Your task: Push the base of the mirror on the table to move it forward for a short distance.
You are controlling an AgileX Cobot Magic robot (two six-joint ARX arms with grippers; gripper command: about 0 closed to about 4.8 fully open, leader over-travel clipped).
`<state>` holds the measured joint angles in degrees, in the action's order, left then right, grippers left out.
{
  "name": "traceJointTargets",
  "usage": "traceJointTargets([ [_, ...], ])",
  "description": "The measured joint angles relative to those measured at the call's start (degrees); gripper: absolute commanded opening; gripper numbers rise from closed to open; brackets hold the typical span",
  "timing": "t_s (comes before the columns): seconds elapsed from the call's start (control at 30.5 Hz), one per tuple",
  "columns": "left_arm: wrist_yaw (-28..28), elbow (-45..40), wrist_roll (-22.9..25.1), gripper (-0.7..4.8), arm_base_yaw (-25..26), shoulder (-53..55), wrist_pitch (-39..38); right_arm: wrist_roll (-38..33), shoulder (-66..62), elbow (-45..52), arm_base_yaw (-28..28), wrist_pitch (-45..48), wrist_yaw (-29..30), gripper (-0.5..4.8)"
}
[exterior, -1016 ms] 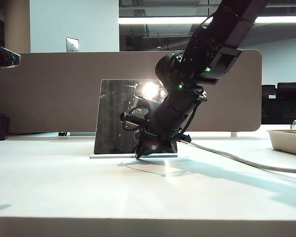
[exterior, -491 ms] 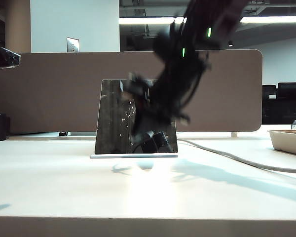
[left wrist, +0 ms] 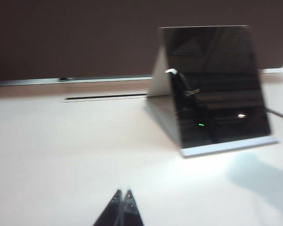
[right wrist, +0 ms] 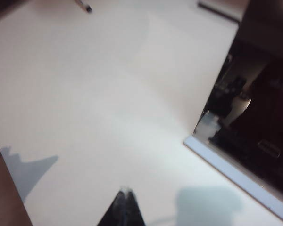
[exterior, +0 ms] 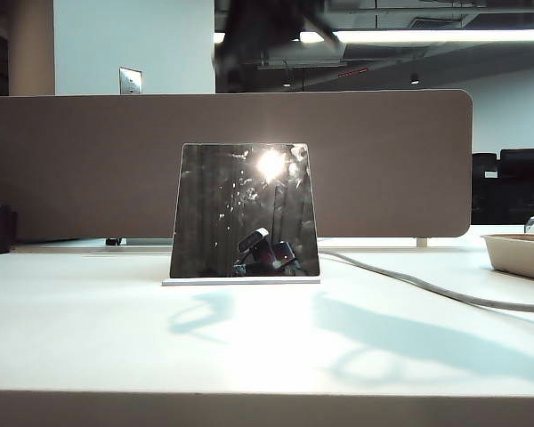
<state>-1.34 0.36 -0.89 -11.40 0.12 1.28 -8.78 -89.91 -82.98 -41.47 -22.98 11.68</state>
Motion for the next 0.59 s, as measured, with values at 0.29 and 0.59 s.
traceJointTargets([
  [0.29, -0.13, 0.00, 0.00, -0.01, 8.55, 0.00, -0.02, 0.11, 12.15, 0.11, -1.27, -0.09, -5.92, -0.03],
  [0.59, -0.13, 0.00, 0.00, -0.01, 8.61, 0.00, -0.02, 2.54, 23.61, 2.43, -1.25, -2.69, -14.23, -0.03],
])
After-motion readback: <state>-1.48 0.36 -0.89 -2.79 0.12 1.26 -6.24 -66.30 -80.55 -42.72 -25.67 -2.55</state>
